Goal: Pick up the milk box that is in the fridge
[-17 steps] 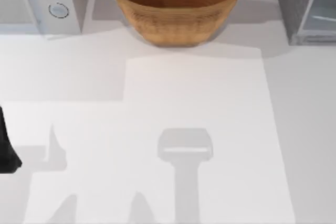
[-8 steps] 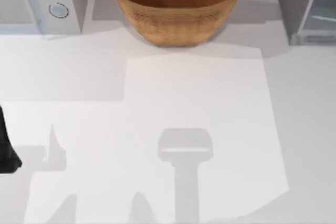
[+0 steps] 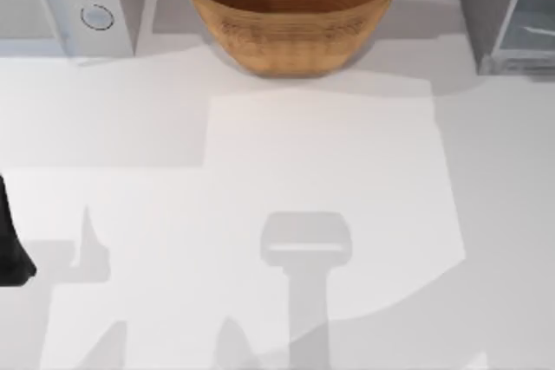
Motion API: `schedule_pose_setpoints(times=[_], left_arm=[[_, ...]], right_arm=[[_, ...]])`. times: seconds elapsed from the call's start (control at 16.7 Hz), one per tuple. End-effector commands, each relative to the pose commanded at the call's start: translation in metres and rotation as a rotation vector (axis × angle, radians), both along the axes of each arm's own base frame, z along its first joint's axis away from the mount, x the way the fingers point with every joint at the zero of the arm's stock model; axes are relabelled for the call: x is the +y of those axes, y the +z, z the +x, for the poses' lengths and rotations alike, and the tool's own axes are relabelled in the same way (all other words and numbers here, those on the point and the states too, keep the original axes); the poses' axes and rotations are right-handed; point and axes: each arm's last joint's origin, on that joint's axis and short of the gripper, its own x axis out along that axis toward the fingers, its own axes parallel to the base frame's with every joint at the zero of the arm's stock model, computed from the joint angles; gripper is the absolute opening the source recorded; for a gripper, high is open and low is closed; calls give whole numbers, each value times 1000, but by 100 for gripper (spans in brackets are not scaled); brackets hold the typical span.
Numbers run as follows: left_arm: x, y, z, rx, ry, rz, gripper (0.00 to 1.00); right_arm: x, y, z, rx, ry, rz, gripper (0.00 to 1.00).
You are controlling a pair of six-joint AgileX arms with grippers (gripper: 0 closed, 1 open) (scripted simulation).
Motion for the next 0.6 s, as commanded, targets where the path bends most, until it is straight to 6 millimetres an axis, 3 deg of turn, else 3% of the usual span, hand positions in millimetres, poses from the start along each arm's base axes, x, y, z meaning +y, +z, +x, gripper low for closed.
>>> schedule_pose_setpoints(times=[0.24, 0.6], left_arm=[[0, 0, 0, 0, 0, 0, 100], [0, 0, 0, 0, 0, 0, 100]], right_arm=[[-2, -1, 2, 1, -1, 0, 100], [-2, 1, 49, -7, 0, -1, 100]])
